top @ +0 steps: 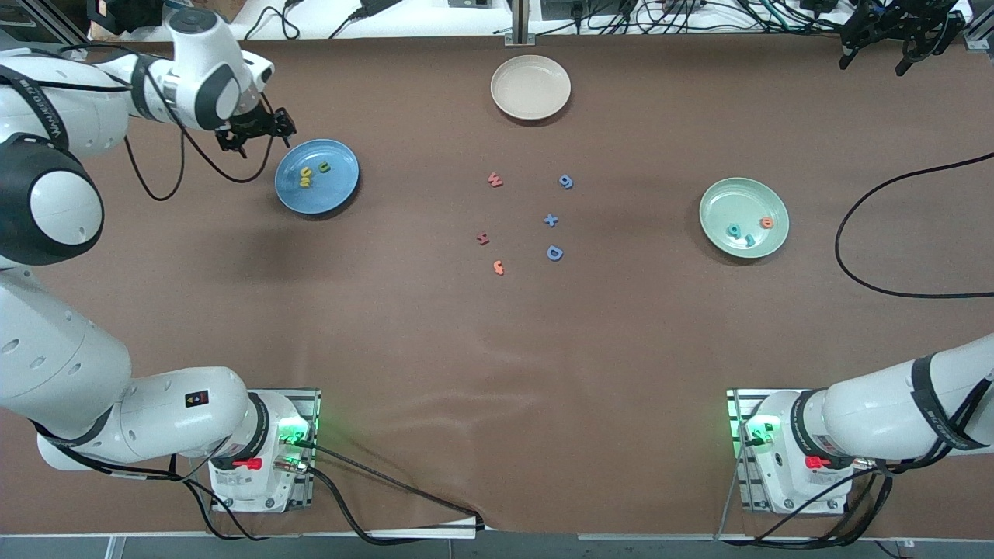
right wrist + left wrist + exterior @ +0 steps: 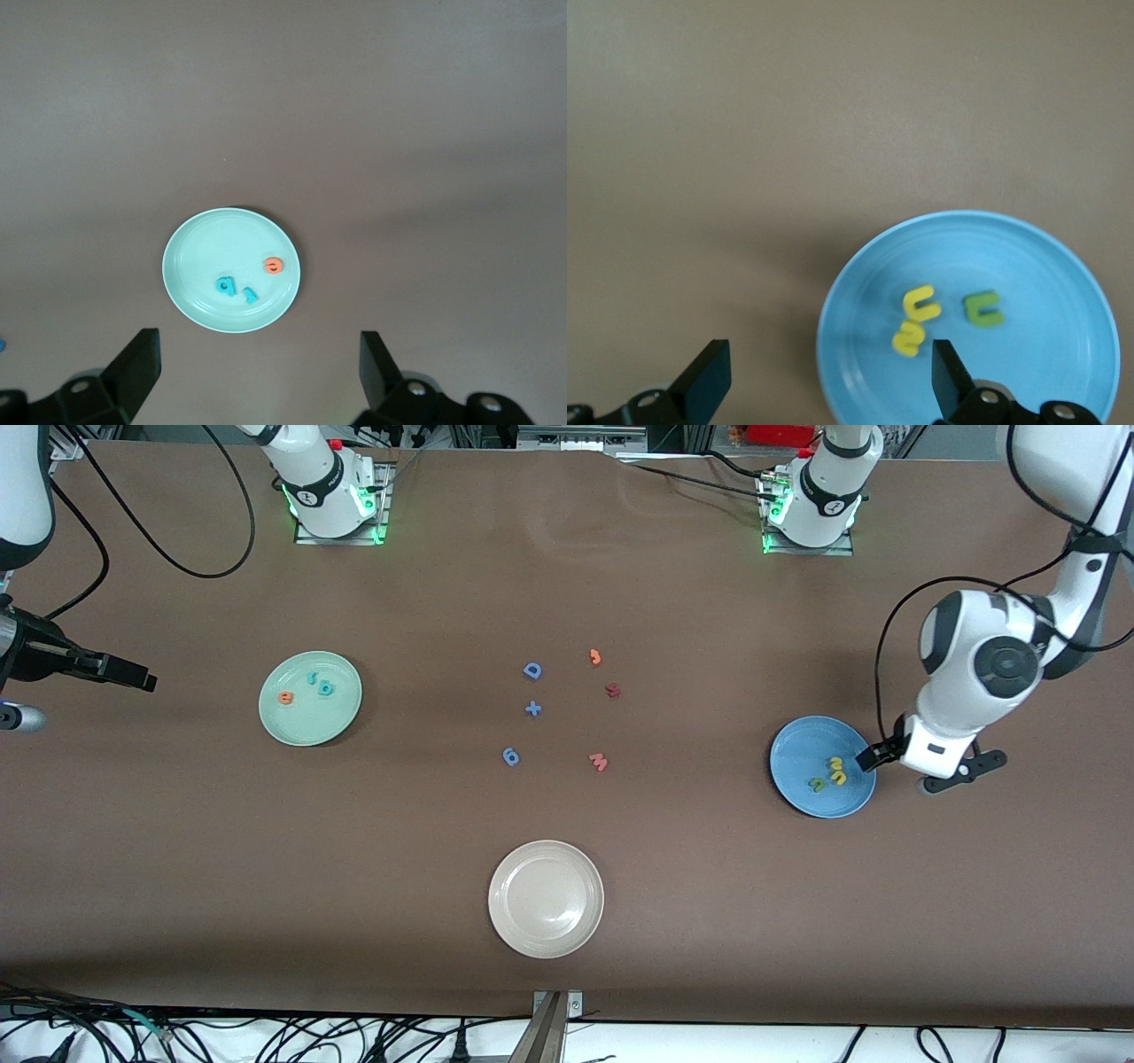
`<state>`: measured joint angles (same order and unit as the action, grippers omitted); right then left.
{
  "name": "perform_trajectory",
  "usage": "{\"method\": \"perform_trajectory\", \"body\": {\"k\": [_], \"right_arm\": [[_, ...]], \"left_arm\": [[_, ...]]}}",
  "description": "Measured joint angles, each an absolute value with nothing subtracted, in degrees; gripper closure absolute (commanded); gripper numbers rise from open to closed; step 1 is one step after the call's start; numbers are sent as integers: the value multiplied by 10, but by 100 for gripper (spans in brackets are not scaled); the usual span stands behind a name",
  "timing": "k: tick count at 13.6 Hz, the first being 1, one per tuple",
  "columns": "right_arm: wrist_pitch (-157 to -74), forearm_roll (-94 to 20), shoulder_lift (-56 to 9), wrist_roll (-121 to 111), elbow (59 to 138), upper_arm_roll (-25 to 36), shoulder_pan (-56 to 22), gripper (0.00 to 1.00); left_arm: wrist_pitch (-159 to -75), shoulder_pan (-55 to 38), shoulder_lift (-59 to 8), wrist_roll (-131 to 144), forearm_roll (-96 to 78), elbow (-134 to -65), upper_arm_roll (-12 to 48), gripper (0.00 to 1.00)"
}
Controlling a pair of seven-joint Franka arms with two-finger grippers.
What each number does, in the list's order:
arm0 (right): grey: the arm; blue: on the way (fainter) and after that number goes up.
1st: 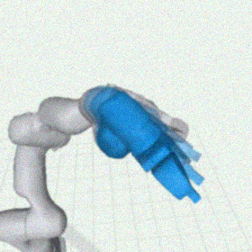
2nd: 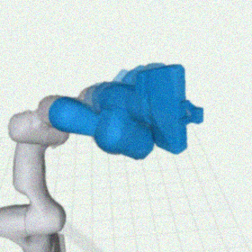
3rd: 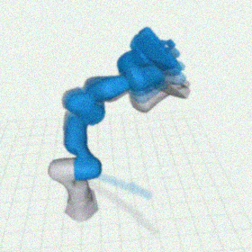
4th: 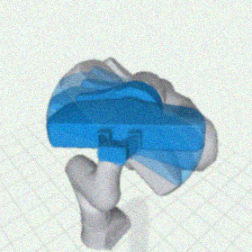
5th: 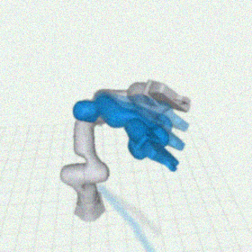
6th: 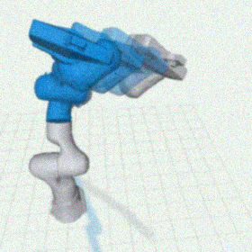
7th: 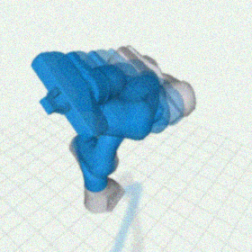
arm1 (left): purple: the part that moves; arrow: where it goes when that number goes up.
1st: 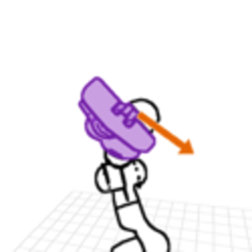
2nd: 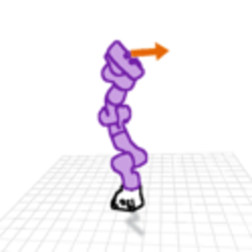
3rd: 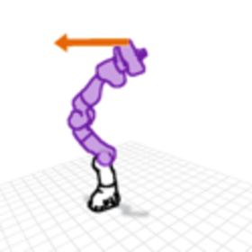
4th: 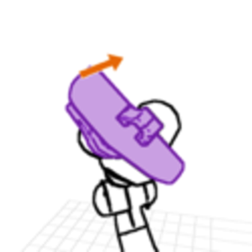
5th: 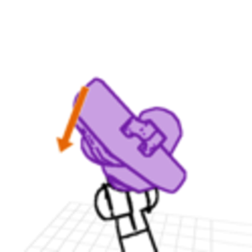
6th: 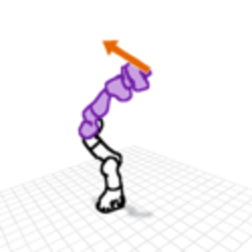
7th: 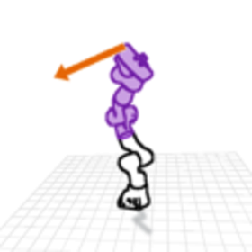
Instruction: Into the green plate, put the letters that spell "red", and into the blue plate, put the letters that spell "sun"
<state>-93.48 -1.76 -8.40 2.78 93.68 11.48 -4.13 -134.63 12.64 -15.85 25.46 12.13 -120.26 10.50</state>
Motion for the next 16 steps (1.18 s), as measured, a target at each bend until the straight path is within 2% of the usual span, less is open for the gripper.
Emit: {"method": "perform_trajectory", "body": {"k": [3,5,7,13,16], "right_arm": [[-935,-18,-84,28,937,115,-41,1],[-935,-18,-84,28,937,115,-41,1],[-935,-18,-84,28,937,115,-41,1],[-935,-18,-82,28,937,115,-41,1],[-935,-18,-82,28,937,115,-41,1]], "left_arm": [[-1256,104,-109,141,43,-1179,66,0],[-1147,89,-81,131,32,-1122,66,0],[-1076,77,-69,131,32,-1057,72,0],[-991,57,-68,130,23,-951,82,0],[-956,47,-67,130,22,-923,82,0]]}}
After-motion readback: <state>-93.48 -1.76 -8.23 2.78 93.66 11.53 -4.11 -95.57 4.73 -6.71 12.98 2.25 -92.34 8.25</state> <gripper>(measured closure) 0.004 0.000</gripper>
